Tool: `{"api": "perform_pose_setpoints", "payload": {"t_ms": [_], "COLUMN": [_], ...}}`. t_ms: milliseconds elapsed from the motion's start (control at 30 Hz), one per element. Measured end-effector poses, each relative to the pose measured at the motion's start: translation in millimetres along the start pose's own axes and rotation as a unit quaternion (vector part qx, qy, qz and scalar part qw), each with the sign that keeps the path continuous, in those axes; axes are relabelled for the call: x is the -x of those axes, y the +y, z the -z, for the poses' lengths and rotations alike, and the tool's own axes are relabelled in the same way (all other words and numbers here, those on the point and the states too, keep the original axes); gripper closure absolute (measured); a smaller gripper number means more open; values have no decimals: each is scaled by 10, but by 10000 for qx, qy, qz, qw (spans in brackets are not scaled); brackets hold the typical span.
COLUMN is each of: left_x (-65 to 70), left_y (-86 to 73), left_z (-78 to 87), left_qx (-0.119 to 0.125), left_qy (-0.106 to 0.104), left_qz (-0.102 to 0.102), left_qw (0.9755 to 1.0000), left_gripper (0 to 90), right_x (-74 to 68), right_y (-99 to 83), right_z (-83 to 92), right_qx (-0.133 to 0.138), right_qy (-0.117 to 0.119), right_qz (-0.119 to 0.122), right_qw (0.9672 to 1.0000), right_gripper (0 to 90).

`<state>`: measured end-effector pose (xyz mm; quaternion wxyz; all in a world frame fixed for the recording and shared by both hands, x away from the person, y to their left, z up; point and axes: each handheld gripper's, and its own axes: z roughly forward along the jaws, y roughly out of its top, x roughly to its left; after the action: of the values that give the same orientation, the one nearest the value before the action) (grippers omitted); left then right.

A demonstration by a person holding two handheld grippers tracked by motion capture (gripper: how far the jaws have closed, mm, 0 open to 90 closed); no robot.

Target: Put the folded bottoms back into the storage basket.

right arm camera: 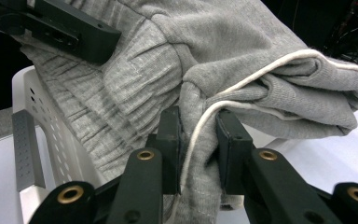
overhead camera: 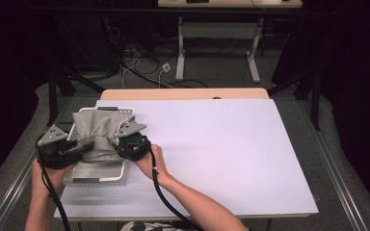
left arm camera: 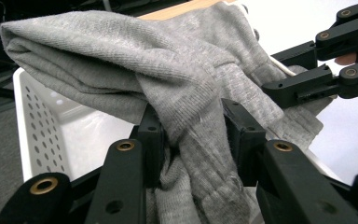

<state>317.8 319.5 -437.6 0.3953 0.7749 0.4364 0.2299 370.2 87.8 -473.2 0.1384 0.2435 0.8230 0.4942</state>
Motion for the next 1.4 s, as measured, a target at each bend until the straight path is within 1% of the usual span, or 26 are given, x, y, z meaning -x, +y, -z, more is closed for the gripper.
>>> {"api": "perform_pose_setpoints", "payload": {"t_ms": [200, 333, 600, 667, 800, 867, 933, 1033, 1133, 1400], "left_x": [-13, -16, -42, -42, -41, -41, -39, -41, -53, -75], "left_y": [-5, -6, -9, -11, -13, -16, -21, -26, -42, -61], "left_z": [-10, -8, 16, 12, -4, -10, -15, -33, -48, -77], "left_qx": [-123, -142, -188, -218, -272, -268, -199, -252, -275, -265], "left_qy": [-4, 52, 150, 165, 196, 210, 228, 246, 243, 278], "left_qz": [45, 45, 145, 162, 140, 137, 115, 85, 112, 81], "left_qw": [9999, 9999, 9996, 9995, 9993, 9993, 9995, 9993, 9993, 9992], "left_gripper": [638, 639, 639, 639, 640, 640, 641, 643, 643, 645], "right_x": [11, 11, -8, -18, -24, -21, -21, -35, -29, -31], "right_y": [-20, -15, -1, -6, -24, -28, -31, -34, -46, -50], "right_z": [-52, -75, -147, -167, -199, -209, -224, -251, -276, -316], "right_qx": [-55, -82, -86, -139, -187, -206, -247, -312, -346, -459], "right_qy": [98, 110, 166, 180, 212, 228, 253, 253, 281, 332], "right_qz": [-50, -68, -125, -138, -186, -211, -233, -229, -276, -343], "right_qw": [9999, 9999, 9997, 9996, 9994, 9993, 9991, 9989, 9986, 9978], "right_gripper": [731, 731, 732, 732, 732, 732, 731, 731, 731, 727]}}
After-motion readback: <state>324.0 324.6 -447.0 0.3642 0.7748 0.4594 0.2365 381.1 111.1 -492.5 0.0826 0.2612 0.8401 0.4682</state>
